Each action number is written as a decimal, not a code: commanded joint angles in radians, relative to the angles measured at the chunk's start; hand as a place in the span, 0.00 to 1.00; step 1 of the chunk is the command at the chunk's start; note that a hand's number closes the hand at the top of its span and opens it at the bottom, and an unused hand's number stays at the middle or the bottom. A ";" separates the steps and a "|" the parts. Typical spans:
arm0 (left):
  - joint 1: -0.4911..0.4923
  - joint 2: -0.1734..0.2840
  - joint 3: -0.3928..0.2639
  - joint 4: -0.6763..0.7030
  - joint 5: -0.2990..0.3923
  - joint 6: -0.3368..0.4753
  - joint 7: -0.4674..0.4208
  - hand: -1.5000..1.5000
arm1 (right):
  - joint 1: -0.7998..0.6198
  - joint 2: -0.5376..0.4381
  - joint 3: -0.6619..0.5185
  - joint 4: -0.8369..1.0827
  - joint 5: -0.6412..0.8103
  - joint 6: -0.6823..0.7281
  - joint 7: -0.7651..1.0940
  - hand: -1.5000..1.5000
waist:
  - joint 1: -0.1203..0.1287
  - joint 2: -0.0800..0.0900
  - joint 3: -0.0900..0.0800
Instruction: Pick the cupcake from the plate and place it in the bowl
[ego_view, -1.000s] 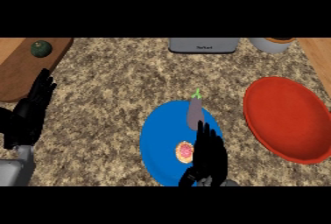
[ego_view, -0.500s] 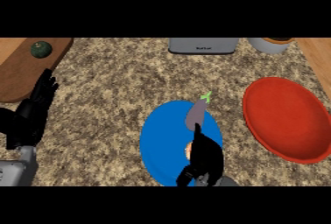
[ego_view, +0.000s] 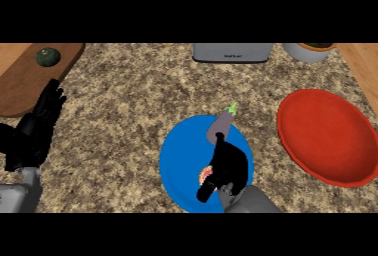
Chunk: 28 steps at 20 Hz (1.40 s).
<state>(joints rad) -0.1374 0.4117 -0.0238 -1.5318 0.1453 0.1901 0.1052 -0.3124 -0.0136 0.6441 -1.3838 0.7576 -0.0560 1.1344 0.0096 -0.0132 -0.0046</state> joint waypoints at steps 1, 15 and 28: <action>0.039 -0.036 -0.031 -0.035 -0.047 0.038 -0.001 0.50 | -0.005 0.013 0.004 0.016 0.053 -0.054 0.187 1.00 | -0.004 0.011 0.005; 0.027 -0.039 0.016 -0.007 -0.048 0.019 -0.023 0.50 | 0.208 -0.540 0.209 -0.511 0.133 0.055 -0.573 1.00 | -0.024 0.007 0.005; -0.020 -0.048 0.032 0.038 -0.054 -0.004 -0.014 0.50 | 0.276 -0.681 -0.278 -1.014 -0.013 0.022 -0.468 1.00 | -0.025 0.014 0.005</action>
<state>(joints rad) -0.1142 0.3915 0.0237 -1.5379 0.1174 0.1776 0.1005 -0.0614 -0.6588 0.5208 -2.3078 0.8463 -0.0503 0.6688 -0.0201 -0.0056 -0.0001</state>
